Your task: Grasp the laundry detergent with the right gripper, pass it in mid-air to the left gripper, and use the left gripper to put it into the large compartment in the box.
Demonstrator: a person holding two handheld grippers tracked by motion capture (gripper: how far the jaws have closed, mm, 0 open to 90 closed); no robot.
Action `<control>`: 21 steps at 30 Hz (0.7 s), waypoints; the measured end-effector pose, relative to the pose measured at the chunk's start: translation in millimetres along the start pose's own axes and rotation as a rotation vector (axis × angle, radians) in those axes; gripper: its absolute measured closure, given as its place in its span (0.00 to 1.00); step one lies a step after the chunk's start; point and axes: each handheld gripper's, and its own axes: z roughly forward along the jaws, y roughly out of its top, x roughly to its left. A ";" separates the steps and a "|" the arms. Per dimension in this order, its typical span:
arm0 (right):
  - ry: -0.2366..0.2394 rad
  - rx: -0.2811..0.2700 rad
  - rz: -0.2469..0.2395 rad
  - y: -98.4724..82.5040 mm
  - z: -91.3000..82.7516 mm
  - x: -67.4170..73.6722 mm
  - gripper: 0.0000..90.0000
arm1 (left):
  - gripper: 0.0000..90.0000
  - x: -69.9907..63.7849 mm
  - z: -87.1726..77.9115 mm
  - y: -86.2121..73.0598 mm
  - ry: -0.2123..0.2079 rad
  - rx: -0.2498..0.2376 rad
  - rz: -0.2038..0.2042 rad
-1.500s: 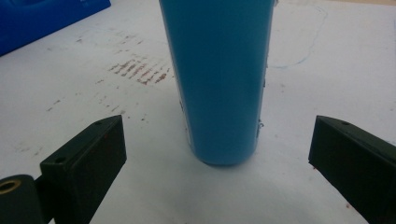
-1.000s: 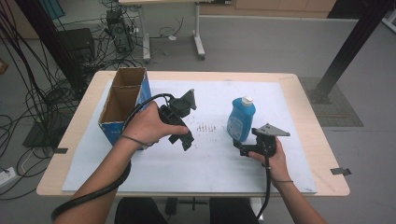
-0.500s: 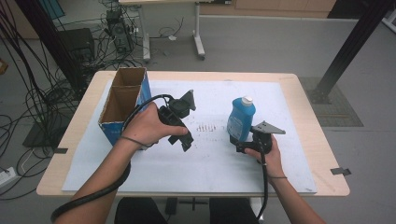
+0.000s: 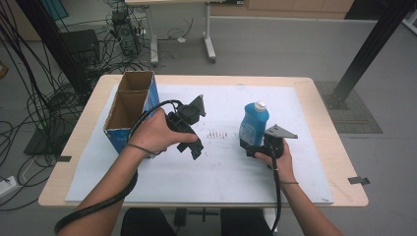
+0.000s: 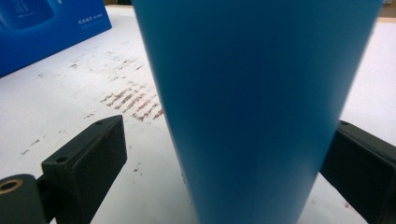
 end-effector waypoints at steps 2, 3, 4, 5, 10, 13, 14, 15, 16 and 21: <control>-0.003 0.000 -0.004 0.5 0.9 0.0 0.04 | 0.12 0.0 0.1 0.1 0.001 0.000 0.000; -0.002 -0.001 -0.002 0.8 1.2 0.2 0.04 | 0.12 -0.1 0.2 0.2 0.000 -0.001 -0.003; -0.003 -0.002 -0.002 0.9 1.3 0.2 0.04 | 0.12 0.0 0.3 0.2 -0.001 -0.001 -0.002; -0.003 -0.002 -0.001 1.0 1.5 0.3 0.04 | 0.12 0.4 0.2 0.3 0.000 0.000 0.000; -0.003 -0.003 0.004 0.5 2.8 0.4 0.04 | 0.12 1.3 0.1 0.5 0.000 -0.001 0.001; -0.001 -0.003 0.005 0.5 3.2 0.4 0.04 | 0.12 2.0 0.3 0.5 -0.003 -0.003 -0.001; -0.001 -0.003 0.005 0.5 3.2 0.4 0.04 | 0.12 2.0 0.3 0.5 -0.003 -0.003 -0.001; -0.002 -0.003 0.008 0.5 3.1 0.2 0.04 | 0.12 2.3 0.4 0.6 -0.004 -0.004 -0.003; -0.002 -0.004 0.010 0.4 3.1 0.1 0.04 | 0.12 2.6 0.7 0.6 -0.002 -0.002 -0.001; 0.001 -0.003 0.014 0.3 3.1 -0.4 0.04 | 0.12 2.3 2.5 0.6 -0.007 -0.003 -0.001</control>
